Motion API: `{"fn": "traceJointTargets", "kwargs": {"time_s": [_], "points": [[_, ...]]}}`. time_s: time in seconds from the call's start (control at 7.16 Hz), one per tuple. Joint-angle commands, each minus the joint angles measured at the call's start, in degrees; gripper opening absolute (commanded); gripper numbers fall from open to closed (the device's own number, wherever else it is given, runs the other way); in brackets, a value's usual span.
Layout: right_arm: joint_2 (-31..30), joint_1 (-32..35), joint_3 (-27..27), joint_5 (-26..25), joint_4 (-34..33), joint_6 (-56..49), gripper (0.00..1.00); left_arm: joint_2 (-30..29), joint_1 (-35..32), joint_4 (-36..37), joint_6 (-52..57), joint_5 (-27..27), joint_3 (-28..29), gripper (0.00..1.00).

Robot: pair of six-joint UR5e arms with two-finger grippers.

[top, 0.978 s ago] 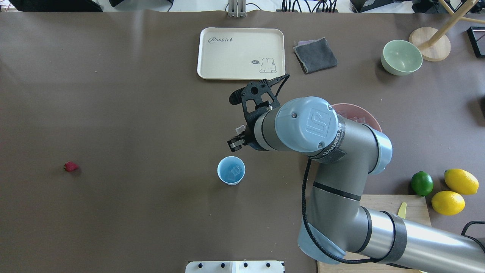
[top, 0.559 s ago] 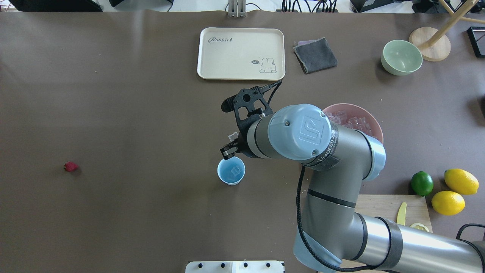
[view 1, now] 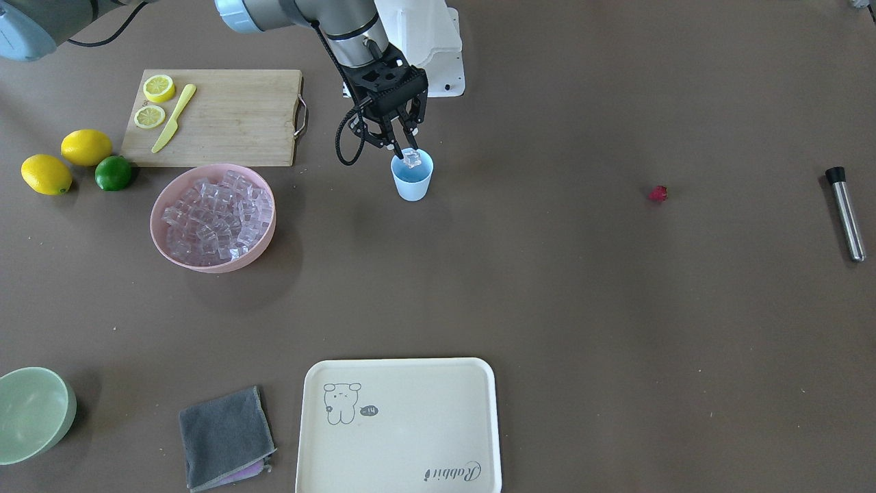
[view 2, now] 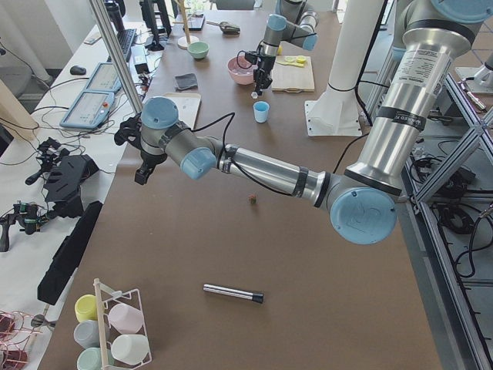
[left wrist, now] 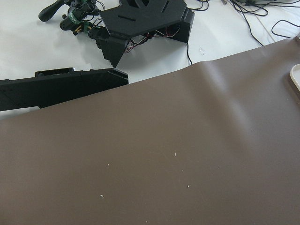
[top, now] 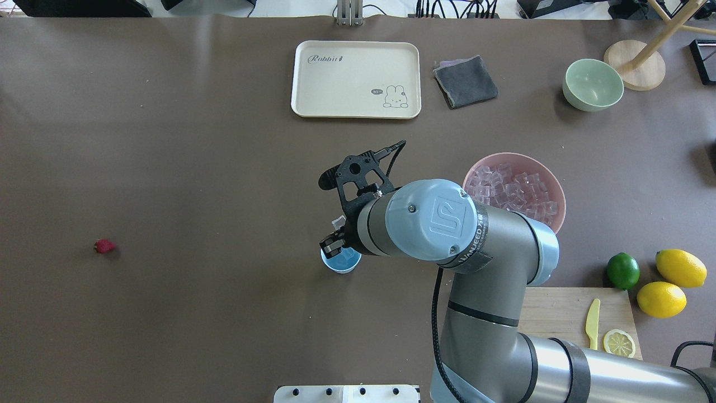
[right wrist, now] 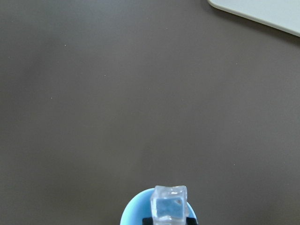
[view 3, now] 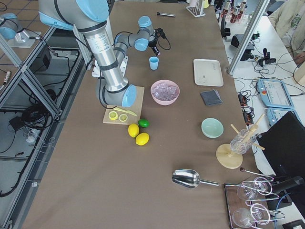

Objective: Mash ice and strawberries in cup
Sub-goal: 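Lower the right gripper into the blue cup and release the cube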

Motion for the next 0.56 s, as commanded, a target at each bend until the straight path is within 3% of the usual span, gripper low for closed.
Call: {"fn": "traceJointTargets", "kwargs": {"time_s": [0.0,0.42], "points": [[-0.2,-1.6,-0.9,-2.1,0.0,-0.3,0.00,0.3,0.0,-0.2,0.0,0.0,0.1,0.98],[-0.2,-1.8,-1.9,-2.5,0.3,-0.3,0.00,0.5,0.0,-0.2,0.1,0.1,0.1,0.98]]}}
